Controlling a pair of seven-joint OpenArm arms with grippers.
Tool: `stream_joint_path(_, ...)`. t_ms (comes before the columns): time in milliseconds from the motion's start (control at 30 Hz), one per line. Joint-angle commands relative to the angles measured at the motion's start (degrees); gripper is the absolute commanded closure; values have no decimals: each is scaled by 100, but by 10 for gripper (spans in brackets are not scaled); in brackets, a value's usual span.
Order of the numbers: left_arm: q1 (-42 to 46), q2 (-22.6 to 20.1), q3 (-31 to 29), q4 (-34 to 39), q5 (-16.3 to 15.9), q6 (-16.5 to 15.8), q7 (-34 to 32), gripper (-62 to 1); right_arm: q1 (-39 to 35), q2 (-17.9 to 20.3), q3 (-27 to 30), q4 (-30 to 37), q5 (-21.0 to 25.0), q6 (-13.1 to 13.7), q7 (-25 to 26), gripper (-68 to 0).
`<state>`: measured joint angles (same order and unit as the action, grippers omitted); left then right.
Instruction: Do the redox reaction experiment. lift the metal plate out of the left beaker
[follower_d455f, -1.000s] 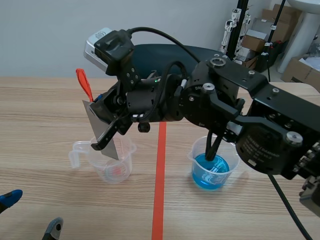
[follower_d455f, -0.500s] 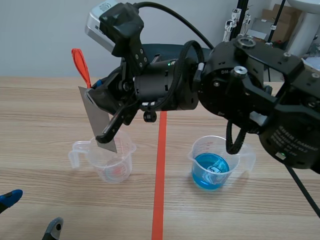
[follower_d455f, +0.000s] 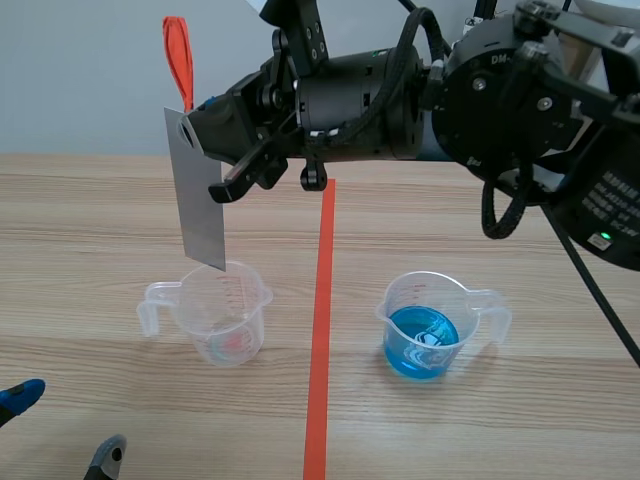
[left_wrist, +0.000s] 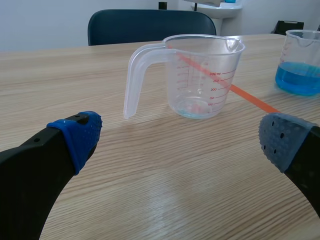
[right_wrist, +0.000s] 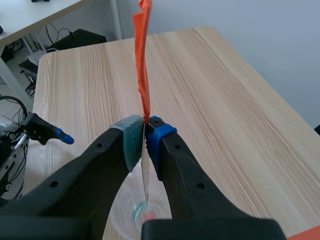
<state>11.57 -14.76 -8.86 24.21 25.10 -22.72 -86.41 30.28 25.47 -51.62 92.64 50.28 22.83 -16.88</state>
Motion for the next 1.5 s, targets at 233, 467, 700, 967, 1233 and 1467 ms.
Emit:
stream_joint_path(233, 15, -68, -7, 76, -42, -15, -262, -623, 533, 302, 22, 149, 743, 136, -256, -6)
stream_joint_path(467, 15, -68, -7, 76, -42, -15, -262, -623, 824, 404, 11, 149, 1172, 442, -428, -6)
stream_joint_path(700, 15, -68, -7, 76, -42, -15, -262, -623, 1073, 485, -365, 149, 1215, 494, -444, -6)
stream_joint_path(967, 15, -68, -7, 76, -42, -15, -262, -623, 1156, 647, -645, 149, 1187, 509, -160, -6)
stream_joint_path(1233, 15, -68, -7, 76, -42, -15, -262, -623, 1261, 723, -645, 149, 1191, 514, -138, -6)
stream_joint_path(1467, 15, -68, -7, 76, -42, -15, -262, -623, 1274, 756, -645, 149, 1191, 535, -120, -6)
